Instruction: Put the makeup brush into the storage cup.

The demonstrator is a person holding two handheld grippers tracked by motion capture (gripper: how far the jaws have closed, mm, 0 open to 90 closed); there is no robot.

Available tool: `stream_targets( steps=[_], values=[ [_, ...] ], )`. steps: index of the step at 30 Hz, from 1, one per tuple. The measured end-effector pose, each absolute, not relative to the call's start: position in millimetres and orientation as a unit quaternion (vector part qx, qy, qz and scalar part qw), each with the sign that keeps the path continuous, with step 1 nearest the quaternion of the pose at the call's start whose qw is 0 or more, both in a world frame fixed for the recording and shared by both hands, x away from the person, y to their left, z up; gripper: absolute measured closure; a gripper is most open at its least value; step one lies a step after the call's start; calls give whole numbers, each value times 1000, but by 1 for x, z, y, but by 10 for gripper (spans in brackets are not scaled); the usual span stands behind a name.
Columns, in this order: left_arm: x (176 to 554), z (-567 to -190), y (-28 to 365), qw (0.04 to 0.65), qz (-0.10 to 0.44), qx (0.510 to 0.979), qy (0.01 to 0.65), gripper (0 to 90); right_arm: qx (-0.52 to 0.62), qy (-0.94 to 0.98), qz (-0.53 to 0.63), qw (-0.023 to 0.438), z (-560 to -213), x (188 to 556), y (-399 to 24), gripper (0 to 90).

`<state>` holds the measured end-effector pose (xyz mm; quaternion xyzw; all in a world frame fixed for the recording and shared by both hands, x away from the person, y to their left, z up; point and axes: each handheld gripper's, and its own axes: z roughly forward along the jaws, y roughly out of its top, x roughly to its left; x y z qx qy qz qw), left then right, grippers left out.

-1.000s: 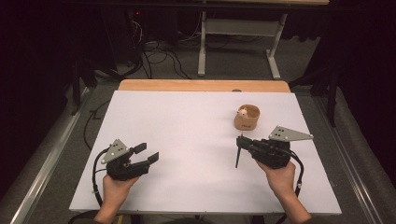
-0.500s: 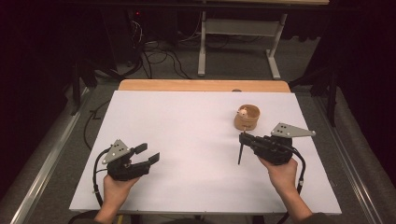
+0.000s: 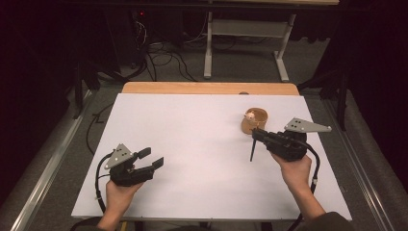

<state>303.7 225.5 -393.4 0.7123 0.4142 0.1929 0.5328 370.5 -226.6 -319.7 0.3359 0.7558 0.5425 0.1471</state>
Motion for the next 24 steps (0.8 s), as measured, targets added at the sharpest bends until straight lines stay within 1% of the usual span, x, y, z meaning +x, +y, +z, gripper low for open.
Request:
stream_targets(
  steps=[24],
  values=[
    [304, -393, 226, 532, 193, 713, 415, 360, 363, 744, 532, 175, -296, 397, -242, 857]
  ],
)
